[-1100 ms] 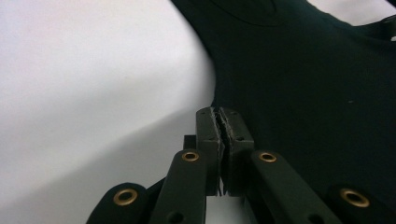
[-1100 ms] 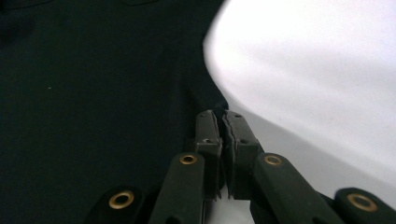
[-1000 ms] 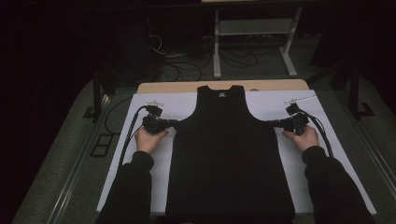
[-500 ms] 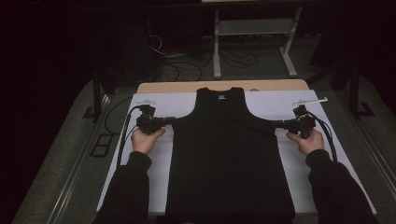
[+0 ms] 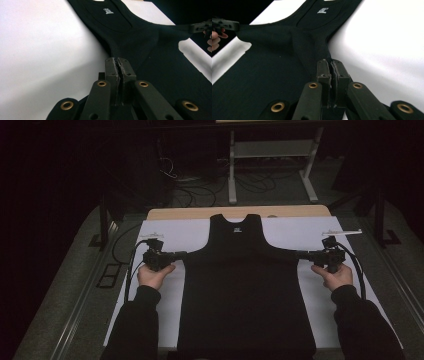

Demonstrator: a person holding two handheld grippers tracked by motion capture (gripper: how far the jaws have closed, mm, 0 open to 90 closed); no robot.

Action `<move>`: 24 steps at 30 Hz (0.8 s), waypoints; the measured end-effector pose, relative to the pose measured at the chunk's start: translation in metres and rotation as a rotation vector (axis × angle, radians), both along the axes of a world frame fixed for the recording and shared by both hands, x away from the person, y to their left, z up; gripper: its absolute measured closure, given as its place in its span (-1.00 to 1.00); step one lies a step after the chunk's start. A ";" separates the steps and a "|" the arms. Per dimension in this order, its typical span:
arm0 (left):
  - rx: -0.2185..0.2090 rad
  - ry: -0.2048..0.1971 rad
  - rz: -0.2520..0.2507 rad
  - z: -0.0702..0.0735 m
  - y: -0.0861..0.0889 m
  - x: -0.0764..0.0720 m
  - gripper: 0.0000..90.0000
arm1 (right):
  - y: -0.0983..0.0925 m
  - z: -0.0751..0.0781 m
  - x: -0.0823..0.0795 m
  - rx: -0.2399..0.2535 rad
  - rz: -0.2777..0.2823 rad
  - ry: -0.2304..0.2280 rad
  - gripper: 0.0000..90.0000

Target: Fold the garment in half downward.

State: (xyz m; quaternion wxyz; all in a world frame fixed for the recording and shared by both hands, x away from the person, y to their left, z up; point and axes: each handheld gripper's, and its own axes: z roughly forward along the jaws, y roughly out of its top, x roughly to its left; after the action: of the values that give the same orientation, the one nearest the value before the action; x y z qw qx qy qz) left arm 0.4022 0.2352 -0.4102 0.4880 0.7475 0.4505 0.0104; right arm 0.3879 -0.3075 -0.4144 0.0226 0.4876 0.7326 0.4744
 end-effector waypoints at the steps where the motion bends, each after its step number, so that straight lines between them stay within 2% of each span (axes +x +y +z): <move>1: -0.006 -0.004 -0.002 0.001 0.001 -0.003 0.91 | -0.002 -0.001 -0.003 0.014 -0.004 0.005 0.88; 9: -0.013 0.007 -0.002 -0.001 0.004 -0.012 0.91 | -0.006 -0.002 -0.018 0.045 0.001 0.026 0.88; 14: -0.004 0.009 -0.008 -0.002 0.003 -0.018 0.91 | -0.005 -0.003 -0.023 0.044 0.009 0.031 0.88; 24: -0.027 0.018 -0.001 -0.002 0.009 -0.028 0.90 | -0.007 -0.006 -0.032 0.043 0.004 0.038 0.87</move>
State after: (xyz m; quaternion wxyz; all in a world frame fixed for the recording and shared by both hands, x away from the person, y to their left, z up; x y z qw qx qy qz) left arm 0.3745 0.2447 -0.4127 0.4940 0.7412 0.4546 -0.0027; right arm 0.3564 -0.3140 -0.4206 -0.0025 0.4954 0.7235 0.4808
